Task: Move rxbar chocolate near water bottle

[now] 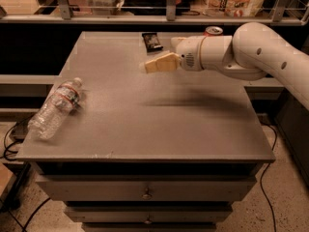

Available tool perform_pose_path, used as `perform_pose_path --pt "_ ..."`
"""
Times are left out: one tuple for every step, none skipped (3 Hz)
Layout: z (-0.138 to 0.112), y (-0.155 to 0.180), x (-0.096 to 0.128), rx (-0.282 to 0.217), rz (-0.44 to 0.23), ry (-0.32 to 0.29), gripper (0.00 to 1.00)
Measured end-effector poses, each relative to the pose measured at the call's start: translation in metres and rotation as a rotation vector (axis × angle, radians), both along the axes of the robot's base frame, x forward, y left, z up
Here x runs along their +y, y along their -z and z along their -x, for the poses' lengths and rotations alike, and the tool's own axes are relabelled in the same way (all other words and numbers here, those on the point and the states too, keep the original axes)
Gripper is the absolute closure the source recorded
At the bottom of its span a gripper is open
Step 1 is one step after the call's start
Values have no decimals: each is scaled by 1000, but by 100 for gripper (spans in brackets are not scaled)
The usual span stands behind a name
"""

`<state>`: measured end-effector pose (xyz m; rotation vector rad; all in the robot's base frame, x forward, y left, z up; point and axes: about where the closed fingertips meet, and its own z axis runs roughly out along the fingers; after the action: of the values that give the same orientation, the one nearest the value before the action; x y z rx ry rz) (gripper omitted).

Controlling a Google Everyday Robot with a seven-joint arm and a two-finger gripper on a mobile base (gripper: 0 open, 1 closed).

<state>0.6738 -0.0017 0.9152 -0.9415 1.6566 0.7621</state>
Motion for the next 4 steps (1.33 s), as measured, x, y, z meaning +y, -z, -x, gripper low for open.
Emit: perform_pose_path --pt "-2 1 1 2 2 2 0" --pt "-14 5 12 3 14 14 0" --pt "-32 6 23 -20 13 35 0" --pt "-48 9 32 -21 10 82 0"
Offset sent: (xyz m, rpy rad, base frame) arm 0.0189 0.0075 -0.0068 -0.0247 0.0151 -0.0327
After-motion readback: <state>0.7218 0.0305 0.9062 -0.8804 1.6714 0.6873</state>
